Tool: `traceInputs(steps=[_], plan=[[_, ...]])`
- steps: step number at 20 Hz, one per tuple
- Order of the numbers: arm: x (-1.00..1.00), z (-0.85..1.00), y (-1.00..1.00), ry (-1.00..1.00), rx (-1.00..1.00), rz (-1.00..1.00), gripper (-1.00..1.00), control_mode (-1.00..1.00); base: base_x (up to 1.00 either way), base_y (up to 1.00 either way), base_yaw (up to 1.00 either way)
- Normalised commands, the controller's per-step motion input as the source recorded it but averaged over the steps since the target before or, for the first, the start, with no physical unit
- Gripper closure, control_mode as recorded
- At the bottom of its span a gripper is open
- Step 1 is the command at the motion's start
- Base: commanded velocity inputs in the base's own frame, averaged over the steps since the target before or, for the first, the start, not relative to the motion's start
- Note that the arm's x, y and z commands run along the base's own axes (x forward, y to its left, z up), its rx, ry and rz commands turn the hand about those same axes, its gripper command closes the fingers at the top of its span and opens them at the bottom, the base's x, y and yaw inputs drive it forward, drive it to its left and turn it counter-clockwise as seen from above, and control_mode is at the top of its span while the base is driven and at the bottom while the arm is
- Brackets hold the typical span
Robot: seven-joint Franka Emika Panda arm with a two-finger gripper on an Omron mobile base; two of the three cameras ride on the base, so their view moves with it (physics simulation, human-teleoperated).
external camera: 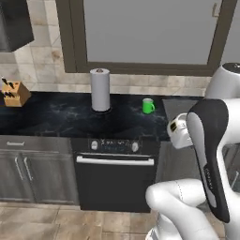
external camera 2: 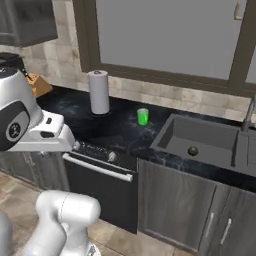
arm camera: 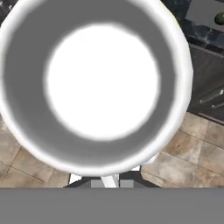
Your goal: Clear the mugs and bowl far away from the sink.
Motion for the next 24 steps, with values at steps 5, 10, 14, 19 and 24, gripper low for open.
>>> traceInputs(steps=[5, 10, 14, 19, 24], plan=[[0.00, 0.00, 0.00, 0.00, 0.00, 0.00, 1.00, 1.00, -0.05, 0.02, 0.93], [0.00, 0.00, 0.00, 0.00, 0.00, 0.00, 1.00, 1.00, 0.00, 0.00, 1.00], [0.00, 0.00, 0.00, 0.00, 0.00, 0.00, 1.00, 1.00, 0.00, 0.00, 1.00], [0.00, 0.00, 0.00, 0.00, 0.00, 0.00, 1.00, 1.00, 0.00, 0.00, 1.00], [0.00, 0.00, 0.00, 0.00, 0.00, 0.00, 1.00, 1.00, 0.00, 0.00, 1.00]])
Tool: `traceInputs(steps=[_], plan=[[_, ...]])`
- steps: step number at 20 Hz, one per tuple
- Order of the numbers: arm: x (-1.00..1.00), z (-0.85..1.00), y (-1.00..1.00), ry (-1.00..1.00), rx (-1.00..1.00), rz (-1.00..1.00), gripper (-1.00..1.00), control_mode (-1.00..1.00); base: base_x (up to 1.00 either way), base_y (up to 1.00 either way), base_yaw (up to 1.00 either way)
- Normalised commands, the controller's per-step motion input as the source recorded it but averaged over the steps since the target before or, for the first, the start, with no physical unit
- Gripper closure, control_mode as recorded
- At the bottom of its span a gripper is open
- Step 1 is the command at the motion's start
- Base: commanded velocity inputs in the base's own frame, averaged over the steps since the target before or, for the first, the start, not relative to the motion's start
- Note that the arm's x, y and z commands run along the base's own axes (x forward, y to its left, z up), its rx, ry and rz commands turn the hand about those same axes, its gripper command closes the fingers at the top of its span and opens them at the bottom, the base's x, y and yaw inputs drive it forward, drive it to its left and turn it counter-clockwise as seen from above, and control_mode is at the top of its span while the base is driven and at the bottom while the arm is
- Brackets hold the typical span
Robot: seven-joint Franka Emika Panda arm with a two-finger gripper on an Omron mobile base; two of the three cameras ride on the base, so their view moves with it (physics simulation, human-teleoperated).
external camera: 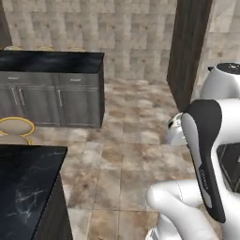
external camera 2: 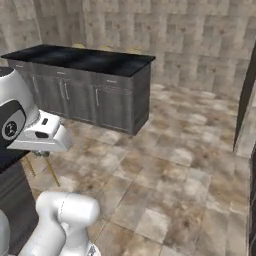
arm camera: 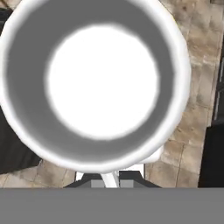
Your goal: Clear the mugs and bowl far away from the sink.
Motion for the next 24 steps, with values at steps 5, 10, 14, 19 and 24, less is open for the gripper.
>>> traceInputs(steps=[5, 10, 14, 19, 24], plan=[[0.00, 0.00, 0.00, 0.00, 0.00, 0.00, 1.00, 1.00, 0.00, 0.00, 1.00], [0.00, 0.00, 0.00, 0.00, 0.00, 0.00, 1.00, 1.00, 0.00, 0.00, 1.00], [0.00, 0.00, 0.00, 0.00, 0.00, 0.00, 1.00, 1.00, 0.16, -0.11, 0.90], [0.00, 0.00, 0.00, 0.00, 0.00, 0.00, 1.00, 1.00, 0.62, -0.58, 0.51], [0.00, 0.00, 0.00, 0.00, 0.00, 0.00, 1.00, 1.00, 0.92, -0.40, 0.22]])
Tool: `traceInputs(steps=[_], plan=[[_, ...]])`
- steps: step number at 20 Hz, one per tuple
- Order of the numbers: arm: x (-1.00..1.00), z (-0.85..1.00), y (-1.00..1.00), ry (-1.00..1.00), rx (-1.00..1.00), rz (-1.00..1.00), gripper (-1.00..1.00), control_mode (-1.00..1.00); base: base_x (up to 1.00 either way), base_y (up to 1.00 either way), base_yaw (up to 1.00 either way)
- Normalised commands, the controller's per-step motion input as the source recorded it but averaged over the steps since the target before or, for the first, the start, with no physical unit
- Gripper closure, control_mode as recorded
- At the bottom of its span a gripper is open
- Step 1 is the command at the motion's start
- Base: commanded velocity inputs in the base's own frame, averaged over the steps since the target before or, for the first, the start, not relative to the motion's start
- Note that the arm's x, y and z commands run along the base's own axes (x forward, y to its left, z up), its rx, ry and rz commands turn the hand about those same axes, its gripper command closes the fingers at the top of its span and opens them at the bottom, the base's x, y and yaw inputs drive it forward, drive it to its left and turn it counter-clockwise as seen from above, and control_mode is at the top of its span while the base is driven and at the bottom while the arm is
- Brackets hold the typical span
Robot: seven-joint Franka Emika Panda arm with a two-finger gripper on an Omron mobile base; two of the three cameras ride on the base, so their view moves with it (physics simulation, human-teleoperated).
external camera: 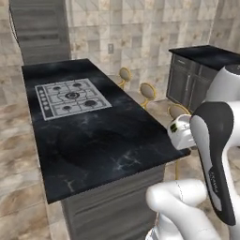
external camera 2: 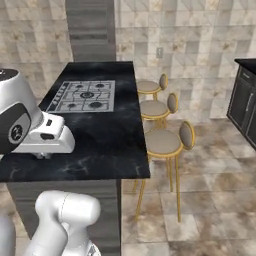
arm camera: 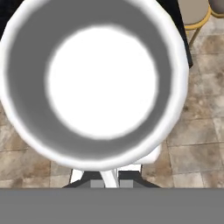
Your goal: Clear the mugs and bowl far away from the sink.
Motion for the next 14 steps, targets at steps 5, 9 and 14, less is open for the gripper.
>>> traceInputs(steps=[5, 9, 14], plan=[[0.00, 0.00, 0.00, 0.00, 0.00, 0.00, 1.00, 1.00, 0.80, 0.24, 0.01], [0.00, 0.00, 0.00, 0.00, 0.00, 0.00, 1.00, 1.00, 0.38, 0.42, 0.13], [0.00, 0.00, 0.00, 0.00, 0.00, 0.00, 1.00, 1.00, 0.05, 0.19, 0.37]])
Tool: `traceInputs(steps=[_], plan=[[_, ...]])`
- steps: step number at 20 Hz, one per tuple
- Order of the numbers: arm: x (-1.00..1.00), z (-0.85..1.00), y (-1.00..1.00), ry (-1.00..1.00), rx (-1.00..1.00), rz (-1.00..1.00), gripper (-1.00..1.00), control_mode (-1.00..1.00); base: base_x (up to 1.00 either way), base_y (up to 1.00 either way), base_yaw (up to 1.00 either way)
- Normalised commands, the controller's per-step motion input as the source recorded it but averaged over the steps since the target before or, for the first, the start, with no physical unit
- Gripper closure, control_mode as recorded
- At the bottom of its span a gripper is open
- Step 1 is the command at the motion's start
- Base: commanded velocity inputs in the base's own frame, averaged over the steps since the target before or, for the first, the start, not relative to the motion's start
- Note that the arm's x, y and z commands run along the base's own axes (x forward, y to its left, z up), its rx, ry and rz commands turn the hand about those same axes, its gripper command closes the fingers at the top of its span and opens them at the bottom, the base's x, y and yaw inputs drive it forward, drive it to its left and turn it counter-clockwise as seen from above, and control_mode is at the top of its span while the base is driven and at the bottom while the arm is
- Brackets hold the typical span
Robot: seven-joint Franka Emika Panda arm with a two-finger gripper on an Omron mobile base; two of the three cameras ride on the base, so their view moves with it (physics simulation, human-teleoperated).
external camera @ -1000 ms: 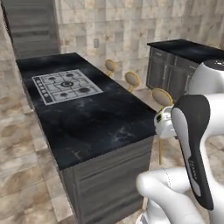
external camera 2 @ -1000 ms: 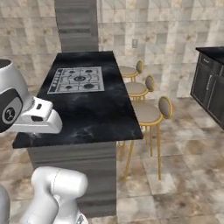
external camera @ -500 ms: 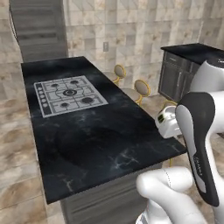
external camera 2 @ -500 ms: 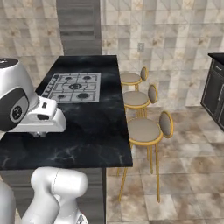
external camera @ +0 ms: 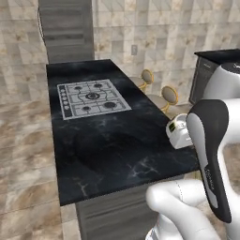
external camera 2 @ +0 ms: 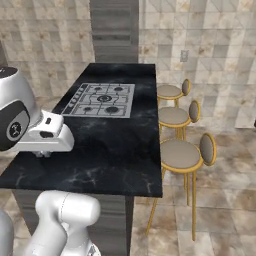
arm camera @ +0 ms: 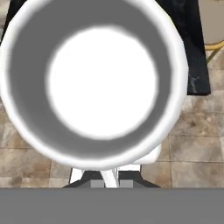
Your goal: Clear the mugs and bowl far away from the sink.
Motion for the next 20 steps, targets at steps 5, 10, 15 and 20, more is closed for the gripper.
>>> traceInputs(steps=[5, 10, 15, 20], plan=[[0.00, 0.00, 0.00, 0.00, 0.00, 0.00, 1.00, 1.00, 0.29, 0.00, 0.42], [0.00, 0.00, 0.00, 0.00, 0.00, 0.00, 1.00, 1.00, 0.62, 0.00, 0.20], [0.80, -0.35, 0.00, 0.15, 0.11, 0.07, 1.00, -1.00, 0.00, 0.00, 0.00], [0.65, -0.28, 0.03, 0.08, 0.02, 0.02, 1.00, -1.00, 0.00, 0.00, 0.00]])
